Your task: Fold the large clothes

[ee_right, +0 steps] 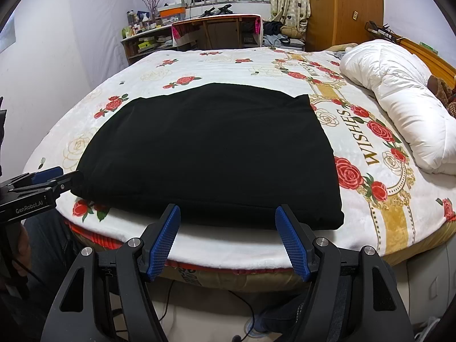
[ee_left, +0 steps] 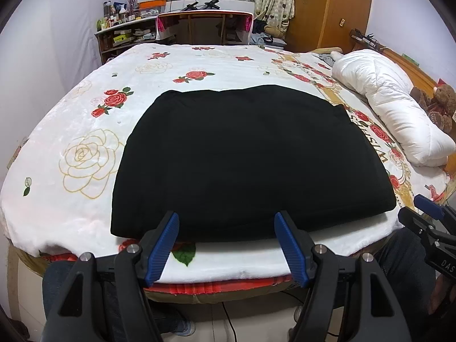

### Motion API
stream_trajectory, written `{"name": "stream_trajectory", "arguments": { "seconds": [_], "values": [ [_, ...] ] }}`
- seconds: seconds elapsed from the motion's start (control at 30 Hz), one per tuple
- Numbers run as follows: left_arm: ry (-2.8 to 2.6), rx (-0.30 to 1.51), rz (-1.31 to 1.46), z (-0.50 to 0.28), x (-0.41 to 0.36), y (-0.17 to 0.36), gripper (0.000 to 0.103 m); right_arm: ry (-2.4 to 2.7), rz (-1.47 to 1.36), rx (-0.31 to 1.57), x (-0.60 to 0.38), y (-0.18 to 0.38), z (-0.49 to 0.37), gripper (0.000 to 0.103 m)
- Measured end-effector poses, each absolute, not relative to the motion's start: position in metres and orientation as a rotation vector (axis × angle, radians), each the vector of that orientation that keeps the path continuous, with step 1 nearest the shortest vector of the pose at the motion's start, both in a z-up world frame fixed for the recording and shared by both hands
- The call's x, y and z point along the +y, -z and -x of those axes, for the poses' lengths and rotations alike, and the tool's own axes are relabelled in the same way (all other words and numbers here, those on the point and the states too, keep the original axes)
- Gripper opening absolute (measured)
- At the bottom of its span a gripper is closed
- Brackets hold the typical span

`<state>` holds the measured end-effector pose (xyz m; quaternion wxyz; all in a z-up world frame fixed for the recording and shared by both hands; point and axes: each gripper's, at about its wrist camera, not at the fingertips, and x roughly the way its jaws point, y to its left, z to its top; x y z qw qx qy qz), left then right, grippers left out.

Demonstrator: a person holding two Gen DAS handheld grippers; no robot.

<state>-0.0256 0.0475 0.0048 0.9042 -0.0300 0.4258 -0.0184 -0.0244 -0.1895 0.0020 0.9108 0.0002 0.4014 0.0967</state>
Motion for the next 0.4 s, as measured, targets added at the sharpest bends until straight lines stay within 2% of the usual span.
{"name": "stream_trajectory", "arguments": {
  "seconds": [0.4],
  "values": [
    [0.032,0.876,0.078,0.0257,0.0505,-0.004,0.072,-0.199,0.0,0.827,-0.189,-0.0019,0.0244,0.069]
  ]
}}
